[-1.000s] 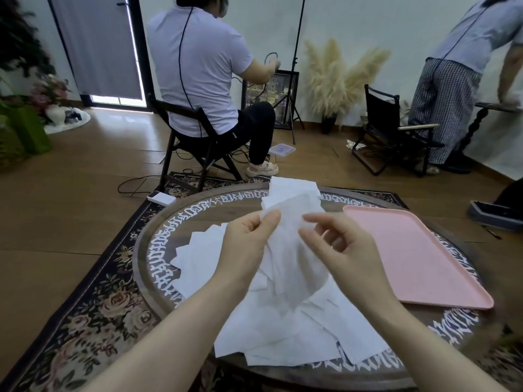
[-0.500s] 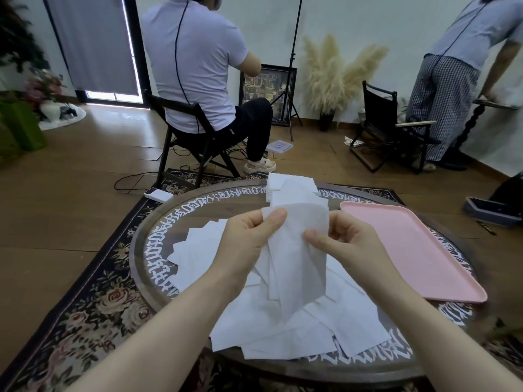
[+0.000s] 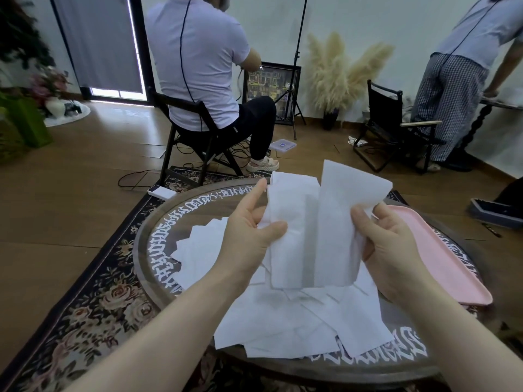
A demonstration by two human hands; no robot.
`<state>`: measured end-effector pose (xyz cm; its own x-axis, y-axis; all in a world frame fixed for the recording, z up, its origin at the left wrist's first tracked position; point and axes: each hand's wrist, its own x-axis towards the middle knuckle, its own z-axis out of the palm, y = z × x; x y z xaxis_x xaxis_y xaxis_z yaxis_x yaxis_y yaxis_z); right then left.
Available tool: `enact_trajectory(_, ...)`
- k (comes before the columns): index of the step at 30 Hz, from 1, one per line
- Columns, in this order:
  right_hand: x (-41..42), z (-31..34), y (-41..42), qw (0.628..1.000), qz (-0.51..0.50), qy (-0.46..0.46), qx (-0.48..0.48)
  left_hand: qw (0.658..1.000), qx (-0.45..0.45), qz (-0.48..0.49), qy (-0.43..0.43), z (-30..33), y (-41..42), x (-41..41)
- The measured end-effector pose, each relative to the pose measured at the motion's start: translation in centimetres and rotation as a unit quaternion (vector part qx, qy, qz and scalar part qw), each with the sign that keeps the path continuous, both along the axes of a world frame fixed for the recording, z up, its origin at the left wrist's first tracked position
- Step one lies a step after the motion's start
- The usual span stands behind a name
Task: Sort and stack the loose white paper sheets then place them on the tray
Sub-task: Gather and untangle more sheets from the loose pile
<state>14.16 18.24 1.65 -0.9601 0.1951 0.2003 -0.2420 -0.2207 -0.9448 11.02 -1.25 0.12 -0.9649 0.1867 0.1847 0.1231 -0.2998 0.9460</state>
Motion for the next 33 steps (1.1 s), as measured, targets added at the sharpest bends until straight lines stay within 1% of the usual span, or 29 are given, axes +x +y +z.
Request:
enact_trajectory(2, 0.06, -0.14, -0.16, 1.000, 0.021, 0.008, -0.005, 1.000, -0.003, -0.003, 0.007, -0.03, 0.04, 0.02)
enact_trajectory(4, 0.09, -0.20, -0.33, 1.000, 0.021, 0.000, -0.011, 1.000, -0.001, -0.002, 0.007, -0.02, 0.04, 0.04)
enact_trajectory(7, -0.02, -0.52, -0.18, 0.999, -0.009, -0.049, 0.008, 1.000, 0.009, 0.002, -0.007, 0.01, 0.12, 0.12)
enact_trajectory(10, 0.01, -0.73, -0.03, 0.995, -0.010, -0.093, 0.018, 1.000, 0.011, 0.008, -0.012, -0.10, 0.20, 0.09)
enact_trajectory(15, 0.53, -0.63, -0.39, 0.993, 0.034, -0.105, 0.038, 1.000, 0.003, 0.003, -0.005, -0.33, 0.23, -0.06)
enact_trajectory(20, 0.58, -0.98, -0.62, 0.988, 0.079, -0.131, 0.017, 1.000, -0.001, 0.008, -0.012, -0.23, 0.23, 0.10)
enact_trajectory(23, 0.60, -0.92, -0.79, 0.988, 0.097, -0.118, 0.007, 1.000, 0.001, 0.005, -0.013, -0.17, 0.26, 0.19)
enact_trajectory(27, 0.61, -0.78, -0.72, 0.994, 0.064, -0.082, 0.019, 1.000, 0.004, 0.007, -0.010, -0.10, 0.29, 0.22)
enact_trajectory(30, 0.57, -0.63, -0.59, 0.992, 0.069, -0.106, 0.003, 1.000, 0.006, 0.000, -0.004, -0.09, 0.26, 0.25)
enact_trajectory(33, 0.65, -0.63, -0.55, 0.992, 0.050, -0.113, 0.026, 1.000, 0.011, -0.009, 0.004, 0.01, 0.35, 0.42)
